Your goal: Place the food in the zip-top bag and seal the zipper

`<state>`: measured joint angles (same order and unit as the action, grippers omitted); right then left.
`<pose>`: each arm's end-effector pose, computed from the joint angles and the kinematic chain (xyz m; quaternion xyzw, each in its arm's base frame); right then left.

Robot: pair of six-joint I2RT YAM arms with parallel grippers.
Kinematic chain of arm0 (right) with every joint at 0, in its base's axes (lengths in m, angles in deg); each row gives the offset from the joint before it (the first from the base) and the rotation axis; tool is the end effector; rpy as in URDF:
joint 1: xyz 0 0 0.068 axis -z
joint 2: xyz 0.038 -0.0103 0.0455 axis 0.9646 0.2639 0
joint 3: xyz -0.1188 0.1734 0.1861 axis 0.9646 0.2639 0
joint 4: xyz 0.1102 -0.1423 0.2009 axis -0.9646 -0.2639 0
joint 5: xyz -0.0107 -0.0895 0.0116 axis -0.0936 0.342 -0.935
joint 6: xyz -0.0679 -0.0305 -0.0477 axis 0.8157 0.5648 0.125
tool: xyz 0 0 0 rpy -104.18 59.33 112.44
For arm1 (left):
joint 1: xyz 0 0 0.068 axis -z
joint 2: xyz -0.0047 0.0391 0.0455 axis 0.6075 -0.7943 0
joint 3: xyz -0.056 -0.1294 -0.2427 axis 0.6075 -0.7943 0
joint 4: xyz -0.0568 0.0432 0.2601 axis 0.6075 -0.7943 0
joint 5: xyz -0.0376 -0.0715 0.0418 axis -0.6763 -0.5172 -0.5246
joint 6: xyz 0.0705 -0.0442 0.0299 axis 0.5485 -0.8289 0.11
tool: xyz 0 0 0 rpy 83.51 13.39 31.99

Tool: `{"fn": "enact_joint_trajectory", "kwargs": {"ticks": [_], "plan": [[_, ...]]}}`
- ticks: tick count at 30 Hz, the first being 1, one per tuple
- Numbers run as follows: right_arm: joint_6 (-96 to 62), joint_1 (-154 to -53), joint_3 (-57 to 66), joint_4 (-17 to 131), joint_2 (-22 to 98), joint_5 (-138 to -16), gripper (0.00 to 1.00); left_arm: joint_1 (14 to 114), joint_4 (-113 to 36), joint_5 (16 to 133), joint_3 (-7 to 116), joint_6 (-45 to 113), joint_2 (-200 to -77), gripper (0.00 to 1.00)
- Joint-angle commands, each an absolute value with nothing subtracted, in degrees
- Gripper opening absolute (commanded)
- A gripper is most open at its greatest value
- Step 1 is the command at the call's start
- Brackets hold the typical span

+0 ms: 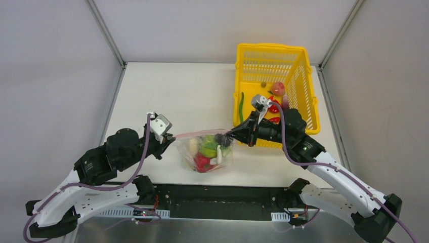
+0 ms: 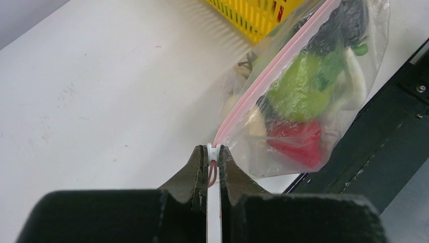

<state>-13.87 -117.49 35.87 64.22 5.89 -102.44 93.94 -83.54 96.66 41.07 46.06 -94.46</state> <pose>0.1464 0.1938 0.3621 -0.4168 0.5603 0.4527 0.5544 0.0877 -0.0980 0.3857 0.3127 0.7281 -0.1956 0.5778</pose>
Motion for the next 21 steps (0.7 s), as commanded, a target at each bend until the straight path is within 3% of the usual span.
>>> {"fn": "enact_joint_trajectory", "kwargs": {"ticks": [1, 12, 14, 17, 21], "plan": [[-14.6, -116.9, 35.4, 68.1, 4.1, -99.0, 0.0, 93.1, -92.0, 105.9, 42.2, 45.5, -93.1, 0.0], [-15.7, -116.8, 35.3, 69.3, 5.0, -100.1, 0.0, 93.1, -91.7, 108.7, 42.0, 45.5, -90.5, 0.01], [-16.1, -116.8, 35.3, 69.9, 5.4, -100.5, 0.0, 93.1, -90.9, 109.0, 41.9, 45.5, -90.3, 0.13], [-16.6, -116.9, 34.8, 70.7, 6.4, -101.7, 0.0, 93.1, -88.5, 108.2, 41.7, 43.6, -89.8, 0.4], [-16.7, -116.8, 34.1, 70.4, 7.4, -102.5, 0.0, 93.1, -86.4, 107.7, 41.2, 43.0, -88.7, 0.58]]}}
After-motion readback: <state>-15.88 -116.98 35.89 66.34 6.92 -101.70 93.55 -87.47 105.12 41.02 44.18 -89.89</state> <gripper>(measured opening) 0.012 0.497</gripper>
